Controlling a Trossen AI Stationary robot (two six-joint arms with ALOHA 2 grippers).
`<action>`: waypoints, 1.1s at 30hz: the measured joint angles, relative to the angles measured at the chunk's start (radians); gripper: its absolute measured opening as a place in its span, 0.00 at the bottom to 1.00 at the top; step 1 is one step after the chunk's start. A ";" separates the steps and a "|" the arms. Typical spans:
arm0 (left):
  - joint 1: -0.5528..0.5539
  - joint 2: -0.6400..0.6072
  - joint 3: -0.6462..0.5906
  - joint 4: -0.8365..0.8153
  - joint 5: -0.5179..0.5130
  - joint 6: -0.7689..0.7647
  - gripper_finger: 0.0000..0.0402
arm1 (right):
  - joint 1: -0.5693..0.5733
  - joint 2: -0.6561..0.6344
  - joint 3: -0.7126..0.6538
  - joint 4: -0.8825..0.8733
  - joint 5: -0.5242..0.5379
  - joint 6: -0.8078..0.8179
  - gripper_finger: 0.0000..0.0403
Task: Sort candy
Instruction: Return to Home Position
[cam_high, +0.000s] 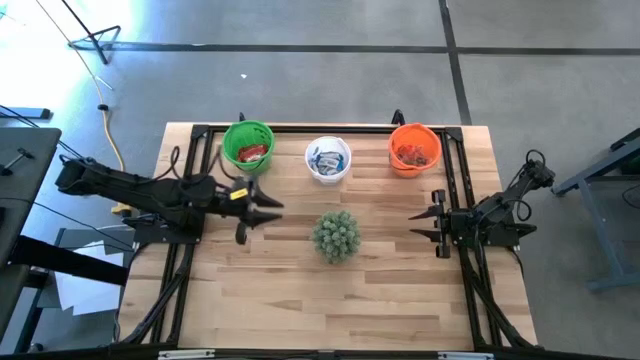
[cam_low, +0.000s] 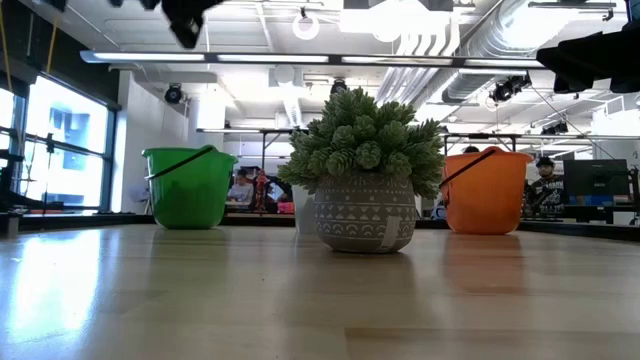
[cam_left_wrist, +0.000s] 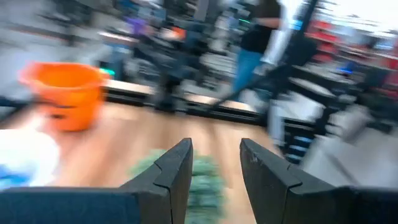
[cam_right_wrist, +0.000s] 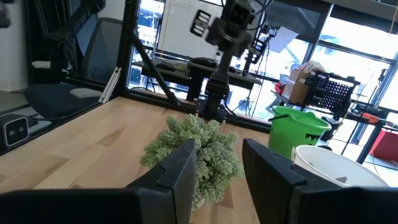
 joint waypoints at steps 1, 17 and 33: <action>0.000 -0.028 -0.022 0.000 -0.052 0.008 0.30 | 0.000 0.000 0.000 0.000 0.000 0.000 0.32; 0.000 -0.449 -0.369 -0.010 -0.221 0.075 0.30 | 0.000 0.000 0.000 0.000 0.000 0.000 0.32; 0.000 -0.688 -0.394 -0.161 -0.327 0.089 0.30 | 0.000 0.000 0.000 0.000 0.000 0.000 0.32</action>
